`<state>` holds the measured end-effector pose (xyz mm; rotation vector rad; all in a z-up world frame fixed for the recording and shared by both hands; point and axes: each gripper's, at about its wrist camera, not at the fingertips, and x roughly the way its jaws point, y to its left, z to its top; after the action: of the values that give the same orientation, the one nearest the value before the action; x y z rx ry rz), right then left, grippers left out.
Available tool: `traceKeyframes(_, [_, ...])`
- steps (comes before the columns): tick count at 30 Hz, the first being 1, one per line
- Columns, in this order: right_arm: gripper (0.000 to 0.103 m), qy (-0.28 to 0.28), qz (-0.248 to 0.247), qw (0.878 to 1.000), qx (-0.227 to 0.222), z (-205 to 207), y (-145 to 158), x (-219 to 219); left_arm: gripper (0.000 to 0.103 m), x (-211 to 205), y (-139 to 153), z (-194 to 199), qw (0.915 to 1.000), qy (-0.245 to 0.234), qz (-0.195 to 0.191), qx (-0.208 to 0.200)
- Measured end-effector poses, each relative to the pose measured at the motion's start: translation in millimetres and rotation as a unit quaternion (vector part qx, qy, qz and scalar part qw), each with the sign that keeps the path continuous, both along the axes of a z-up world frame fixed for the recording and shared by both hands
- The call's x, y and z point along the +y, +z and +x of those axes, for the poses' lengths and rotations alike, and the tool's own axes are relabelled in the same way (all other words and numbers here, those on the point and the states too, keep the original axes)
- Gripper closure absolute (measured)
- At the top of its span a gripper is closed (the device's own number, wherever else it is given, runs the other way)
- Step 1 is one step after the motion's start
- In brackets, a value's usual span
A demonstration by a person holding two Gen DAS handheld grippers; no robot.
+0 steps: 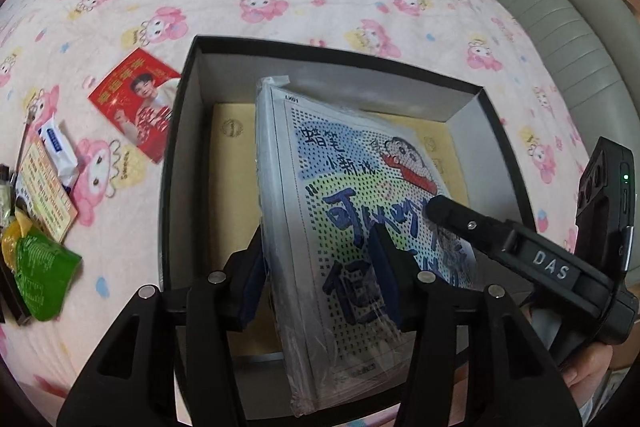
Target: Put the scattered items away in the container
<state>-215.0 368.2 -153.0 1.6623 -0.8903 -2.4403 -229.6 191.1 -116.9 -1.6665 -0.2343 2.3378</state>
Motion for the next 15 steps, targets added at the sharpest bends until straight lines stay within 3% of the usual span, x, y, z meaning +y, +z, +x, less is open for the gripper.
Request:
traceKeyframes(4, [0.042, 0.007, -0.023, 1.000, -0.012, -6.1, -8.6, -2.6, 0.051, -1.6, -4.8, -0.3, 0.9997, 0.003, -0.020, -0.011])
traceKeyframes(7, [0.042, 0.009, -0.022, 1.000, 0.000, -6.2, -4.4, -3.7, 0.055, 2.8, -6.7, 2.3, 0.9980, -0.006, -0.062, -0.005])
traceKeyframes(9, [0.042, 0.009, -0.030, 0.999, 0.010, -5.6, -1.9, -3.7, 0.056, 3.6, -7.3, 4.7, 0.9979, -0.012, -0.063, -0.002])
traceKeyframes(12, [0.042, -0.006, -0.003, 1.000, 0.010, -4.9, 0.7, -0.7, 0.057, 2.2, -7.0, 6.0, 0.9985, -0.012, -0.054, -0.003])
traceKeyframes(15, [0.042, -0.023, 0.056, 0.998, -0.001, -4.2, 3.0, -0.2, 0.057, 5.6, -5.0, 8.5, 0.9982, -0.023, -0.055, 0.003])
